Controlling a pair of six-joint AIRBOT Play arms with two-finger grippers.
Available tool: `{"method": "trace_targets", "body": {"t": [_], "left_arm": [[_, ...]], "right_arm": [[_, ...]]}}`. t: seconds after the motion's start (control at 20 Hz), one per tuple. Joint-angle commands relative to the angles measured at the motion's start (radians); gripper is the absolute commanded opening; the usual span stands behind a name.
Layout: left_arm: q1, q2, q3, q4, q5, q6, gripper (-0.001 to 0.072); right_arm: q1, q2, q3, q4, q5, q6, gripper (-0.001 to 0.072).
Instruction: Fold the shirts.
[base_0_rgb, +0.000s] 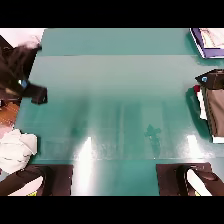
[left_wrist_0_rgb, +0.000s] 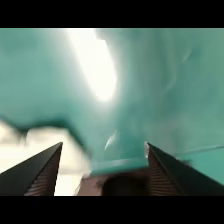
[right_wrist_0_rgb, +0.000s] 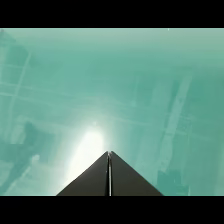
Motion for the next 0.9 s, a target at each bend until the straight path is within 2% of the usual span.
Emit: {"method": "trace_targets", "body": {"t": [0.0,0.15,0.35,0.65,0.7,0.75,0.8,0.85], "left_arm": [[0.002,0.073,-0.299,0.242,0.028,-0.109,0.0603],[0.002,0.075,-0.522,0.365,0.066,-0.174,0.0603],[0.002,0.075,-0.697,0.381,0.112,-0.222,0.0603],[0.002,0.075,-0.817,0.393,0.138,-0.260,0.0600],[0.002,0.075,-0.816,0.395,0.138,-0.266,0.0402],[0.002,0.076,-0.816,0.395,0.145,-0.264,0.0088],[0.002,0.076,-0.815,0.396,0.155,-0.262,0.0021],[0.002,0.076,-0.805,0.395,0.158,-0.262,0.0023]], "right_arm": [[0.001,0.000,0.000,0.000,-0.002,-0.015,0.0021],[0.000,0.000,0.000,0.000,-0.002,-0.031,0.0020],[0.000,0.000,-0.001,0.000,0.000,-0.039,0.0020],[0.001,0.001,0.000,0.000,0.010,-0.039,0.0020],[0.001,0.001,0.000,0.000,0.010,-0.039,0.0021],[0.001,0.001,0.000,0.000,0.010,-0.039,0.0021],[0.001,0.001,0.000,0.000,0.010,-0.039,0.0020],[0.001,0.001,0.000,0.000,0.010,-0.039,0.0021]]}}
